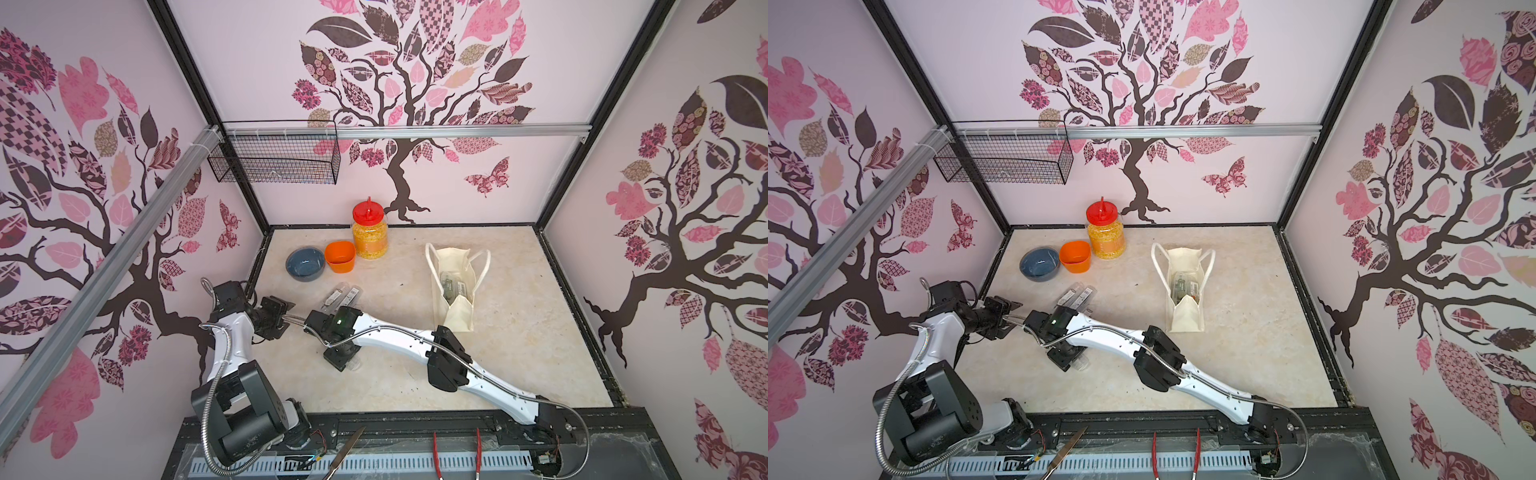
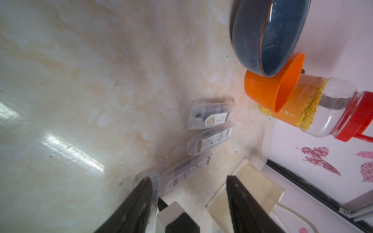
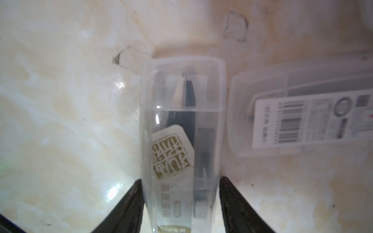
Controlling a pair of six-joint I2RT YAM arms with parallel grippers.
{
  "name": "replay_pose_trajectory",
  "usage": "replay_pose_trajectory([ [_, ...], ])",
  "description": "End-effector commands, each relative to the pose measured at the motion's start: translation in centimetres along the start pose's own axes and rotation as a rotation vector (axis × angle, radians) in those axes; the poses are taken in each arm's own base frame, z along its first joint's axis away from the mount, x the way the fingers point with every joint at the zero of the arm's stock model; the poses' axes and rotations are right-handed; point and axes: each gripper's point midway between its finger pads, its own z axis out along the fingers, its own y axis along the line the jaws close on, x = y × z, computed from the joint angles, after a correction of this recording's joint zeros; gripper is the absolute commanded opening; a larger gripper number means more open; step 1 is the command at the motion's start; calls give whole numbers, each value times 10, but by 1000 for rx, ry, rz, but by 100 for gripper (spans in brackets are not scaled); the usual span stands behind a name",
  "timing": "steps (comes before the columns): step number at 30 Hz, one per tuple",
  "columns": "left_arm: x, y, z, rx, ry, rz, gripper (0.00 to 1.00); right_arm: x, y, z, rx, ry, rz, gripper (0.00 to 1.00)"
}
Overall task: Put the compass set into the canvas bag
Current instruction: Pick up the compass set at the center of the board.
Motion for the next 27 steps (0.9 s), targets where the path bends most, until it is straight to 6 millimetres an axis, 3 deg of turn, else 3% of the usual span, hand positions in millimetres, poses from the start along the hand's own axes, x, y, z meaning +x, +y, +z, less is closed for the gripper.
replay_pose_trajectory([
  [1, 2, 0, -1, 11, -6, 7, 63, 15, -5, 20, 27, 64, -4, 57],
  [4, 3, -1, -1, 14, -5, 5, 62, 15, -2, 12, 16, 56, -14, 51],
  [15, 5, -7, -1, 55, -2, -6, 62, 19, -7, -38, 5, -6, -100, 48],
  [16, 5, -8, -1, 57, -3, -5, 62, 16, -6, -56, -1, -36, -103, 48],
  [20, 5, -15, -5, 64, -15, 35, 62, 12, -15, -86, -6, -79, -95, 48],
  [27, 7, -31, -11, 53, -53, 125, 62, 2, -57, -154, -77, -197, 53, 47],
])
